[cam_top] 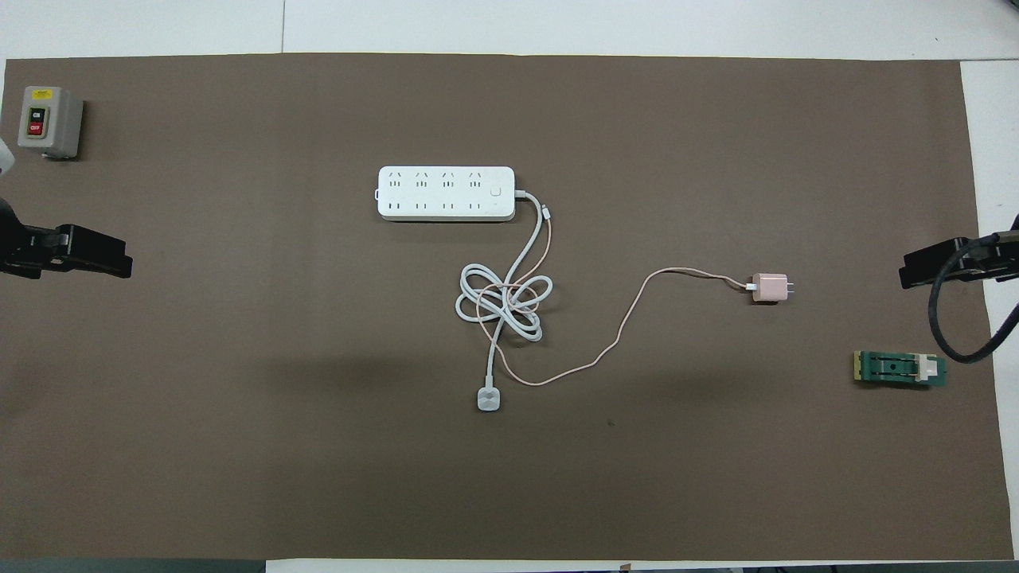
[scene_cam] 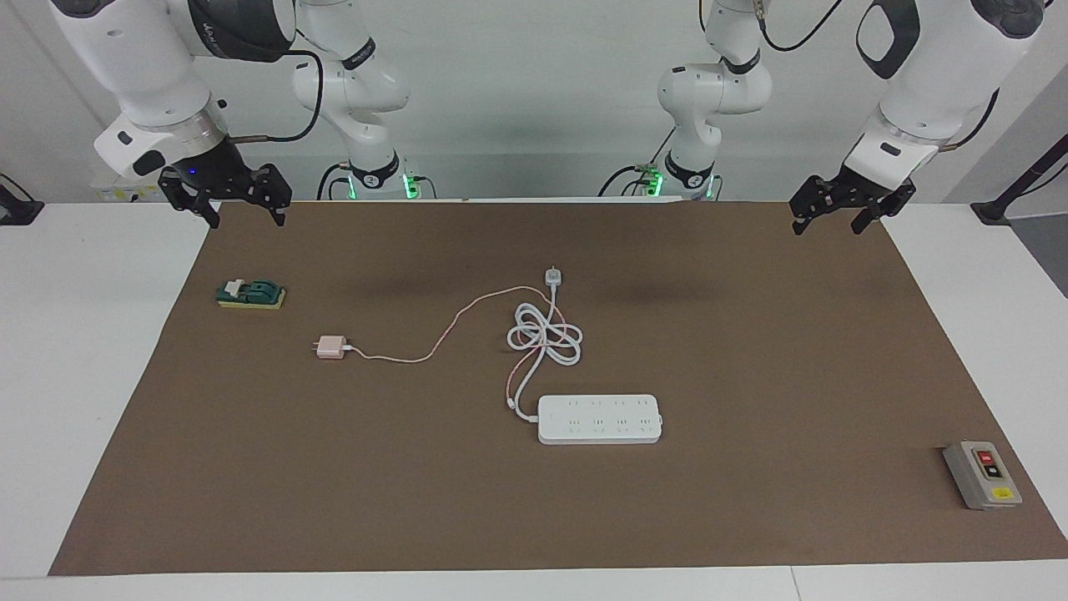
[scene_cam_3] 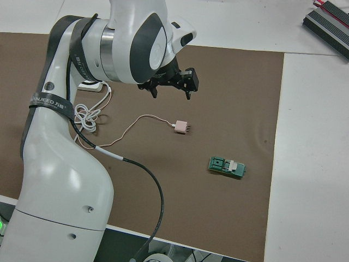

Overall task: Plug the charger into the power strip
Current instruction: 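Move the right gripper toward the pink charger plug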

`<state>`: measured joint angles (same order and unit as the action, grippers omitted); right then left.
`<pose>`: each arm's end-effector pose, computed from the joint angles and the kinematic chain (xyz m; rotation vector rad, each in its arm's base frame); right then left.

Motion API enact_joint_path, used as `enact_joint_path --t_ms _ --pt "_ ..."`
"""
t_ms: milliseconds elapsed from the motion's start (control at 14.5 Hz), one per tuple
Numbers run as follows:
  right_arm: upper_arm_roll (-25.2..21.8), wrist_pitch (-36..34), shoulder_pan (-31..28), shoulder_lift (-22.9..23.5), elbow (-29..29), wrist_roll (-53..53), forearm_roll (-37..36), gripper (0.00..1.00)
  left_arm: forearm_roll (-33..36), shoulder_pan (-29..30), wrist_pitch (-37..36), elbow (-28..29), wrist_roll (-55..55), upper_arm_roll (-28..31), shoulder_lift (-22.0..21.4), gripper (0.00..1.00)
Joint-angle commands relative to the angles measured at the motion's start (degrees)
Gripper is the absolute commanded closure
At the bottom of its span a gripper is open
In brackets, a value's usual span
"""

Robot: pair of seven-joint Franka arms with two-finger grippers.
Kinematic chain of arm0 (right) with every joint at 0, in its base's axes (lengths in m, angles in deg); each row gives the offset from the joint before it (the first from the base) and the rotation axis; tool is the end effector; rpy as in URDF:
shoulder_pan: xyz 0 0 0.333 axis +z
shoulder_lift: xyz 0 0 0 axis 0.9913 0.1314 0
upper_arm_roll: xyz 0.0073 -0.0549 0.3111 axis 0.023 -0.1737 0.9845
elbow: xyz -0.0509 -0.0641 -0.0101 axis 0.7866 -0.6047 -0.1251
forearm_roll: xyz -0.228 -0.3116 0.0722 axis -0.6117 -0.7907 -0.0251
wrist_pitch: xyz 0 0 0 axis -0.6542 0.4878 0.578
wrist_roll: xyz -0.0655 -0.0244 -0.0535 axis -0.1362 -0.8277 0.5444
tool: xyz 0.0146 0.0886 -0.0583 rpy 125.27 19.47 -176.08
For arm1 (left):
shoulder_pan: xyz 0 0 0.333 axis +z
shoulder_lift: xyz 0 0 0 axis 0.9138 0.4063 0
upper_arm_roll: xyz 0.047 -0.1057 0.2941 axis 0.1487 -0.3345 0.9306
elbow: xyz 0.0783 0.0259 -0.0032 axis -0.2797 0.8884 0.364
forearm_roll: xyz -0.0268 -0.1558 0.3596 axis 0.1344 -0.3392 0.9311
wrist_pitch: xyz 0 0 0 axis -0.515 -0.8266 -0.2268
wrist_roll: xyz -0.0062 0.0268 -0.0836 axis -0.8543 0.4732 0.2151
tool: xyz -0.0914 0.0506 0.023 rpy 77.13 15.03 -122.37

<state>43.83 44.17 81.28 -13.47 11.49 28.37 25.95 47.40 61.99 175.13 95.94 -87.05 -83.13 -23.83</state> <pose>0.5290 -0.0313 0.6055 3.1077 0.0669 -0.1308 0.5379 -0.0307 0.6045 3.1333 -0.1148 -0.0900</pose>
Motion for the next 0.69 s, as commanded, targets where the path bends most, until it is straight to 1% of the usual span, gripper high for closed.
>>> enact_joint_path --t_ms 0,483,621 --pt "0.5 -0.8 -0.7 0.1 -0.6 0.9 -0.9 0.0 -0.1 -0.3 0.2 0.4 0.5 0.2 -0.4 0.0" --pt "0.6 -0.5 -0.6 0.0 -0.5 0.9 -0.7 0.0 0.0 -0.3 0.2 0.4 0.6 0.2 -0.4 0.0" --pt "0.6 -0.3 -0.1 -0.1 -0.2 0.9 -1.9 0.0 0.0 -0.3 0.1 0.5 0.6 0.3 -0.4 0.0"
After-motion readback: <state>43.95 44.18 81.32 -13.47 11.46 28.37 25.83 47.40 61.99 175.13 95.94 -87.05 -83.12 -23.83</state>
